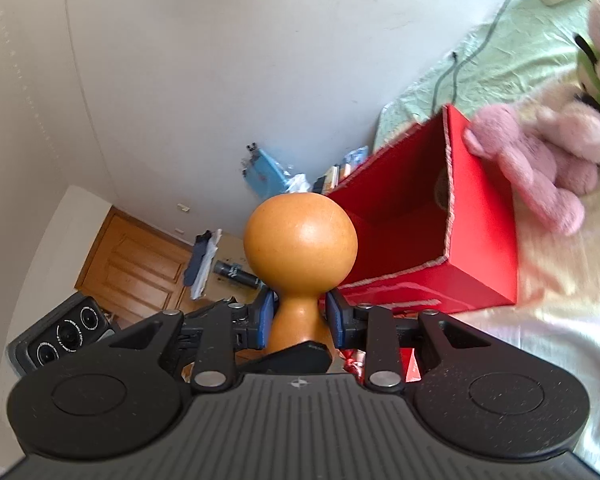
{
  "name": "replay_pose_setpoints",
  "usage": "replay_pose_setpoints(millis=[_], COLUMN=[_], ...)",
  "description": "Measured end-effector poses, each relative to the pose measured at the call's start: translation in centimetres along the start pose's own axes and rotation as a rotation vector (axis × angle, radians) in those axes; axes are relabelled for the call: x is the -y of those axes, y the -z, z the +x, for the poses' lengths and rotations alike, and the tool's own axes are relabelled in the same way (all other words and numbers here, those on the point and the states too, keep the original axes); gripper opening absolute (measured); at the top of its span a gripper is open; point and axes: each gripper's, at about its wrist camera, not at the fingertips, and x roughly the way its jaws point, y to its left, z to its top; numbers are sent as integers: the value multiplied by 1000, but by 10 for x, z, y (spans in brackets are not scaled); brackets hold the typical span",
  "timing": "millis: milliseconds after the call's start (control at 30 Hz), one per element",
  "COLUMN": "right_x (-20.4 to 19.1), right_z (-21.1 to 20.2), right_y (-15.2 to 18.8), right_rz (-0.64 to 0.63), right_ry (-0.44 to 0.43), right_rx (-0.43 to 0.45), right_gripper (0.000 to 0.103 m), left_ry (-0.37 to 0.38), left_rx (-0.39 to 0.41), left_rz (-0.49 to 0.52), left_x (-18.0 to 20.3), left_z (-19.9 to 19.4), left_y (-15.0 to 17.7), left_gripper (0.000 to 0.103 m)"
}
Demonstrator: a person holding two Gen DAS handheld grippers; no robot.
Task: Organize objects
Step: 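Lift the gourd up toward the red box, then carry the gourd over the red box and lower it inside with the right tool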
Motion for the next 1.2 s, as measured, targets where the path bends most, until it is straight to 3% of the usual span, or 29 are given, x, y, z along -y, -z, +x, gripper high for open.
replay_pose_setpoints(millis=[167, 533, 733, 900, 1200], right_x=[-6, -18, -37, -42, 3], right_z=[-2, 23, 69, 122, 203], right_y=[-8, -29, -60, -85, -89], right_rz=[-39, -57, -86, -91, -12], right_ry=[-9, -8, 26, 126, 313], right_rx=[-4, -26, -41, -95, -272], right_gripper=[31, 31, 31, 31, 31], left_ry=[-42, -70, -97, -83, -2], left_rx=[19, 25, 44, 12, -130], left_rz=[63, 85, 71, 2, -210], left_x=[9, -12, -63, -123, -203], left_z=[-4, -5, -9, 4, 60], left_y=[-7, -23, -45, -56, -8], left_gripper=[35, 35, 36, 36, 36])
